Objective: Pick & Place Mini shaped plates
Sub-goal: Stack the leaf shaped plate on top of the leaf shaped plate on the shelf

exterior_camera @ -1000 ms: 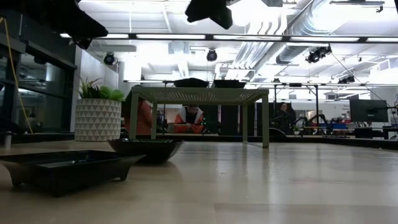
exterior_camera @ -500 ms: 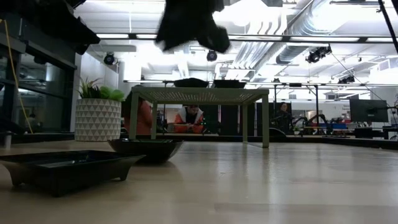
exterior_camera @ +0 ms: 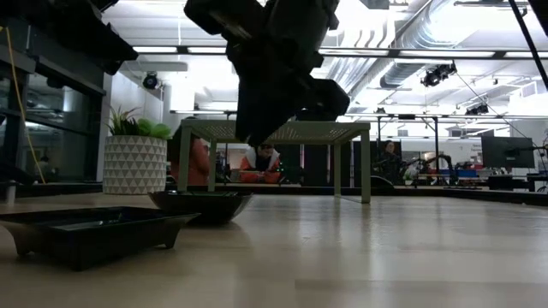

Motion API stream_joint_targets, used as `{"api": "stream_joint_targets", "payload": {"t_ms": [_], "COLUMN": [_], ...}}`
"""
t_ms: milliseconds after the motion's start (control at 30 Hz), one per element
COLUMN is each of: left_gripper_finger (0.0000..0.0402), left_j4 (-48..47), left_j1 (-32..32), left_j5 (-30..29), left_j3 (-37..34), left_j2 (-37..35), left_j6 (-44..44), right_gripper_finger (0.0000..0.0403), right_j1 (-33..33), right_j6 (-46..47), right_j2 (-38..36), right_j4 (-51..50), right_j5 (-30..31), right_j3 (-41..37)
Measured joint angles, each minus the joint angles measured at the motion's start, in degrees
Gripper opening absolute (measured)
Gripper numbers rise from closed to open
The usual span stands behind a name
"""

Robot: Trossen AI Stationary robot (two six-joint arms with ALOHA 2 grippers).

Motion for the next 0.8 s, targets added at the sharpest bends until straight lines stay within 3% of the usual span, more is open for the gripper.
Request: {"api": "stream_joint_targets", "payload": {"t_ms": [433,800], "left_gripper_finger": [0.0053,0.0053], "left_j4": [-0.5,-0.8], "left_j1": [0.0,0.0], "left_j5": [0.0,0.0], "left_j3": [0.0,0.0], "left_j2": [0.0,0.0], "left_j6": [0.0,0.0], "right_gripper_finger": [0.0158,0.0166], "right_j1": [1.6,2.6], "right_j6": [7.4,8.3], "right_j2": [0.7,2.0], "right_j4": [-4.3,-3.4], "right_j5": [5.7,4.5], "right_j3": [0.0,0.0]}}
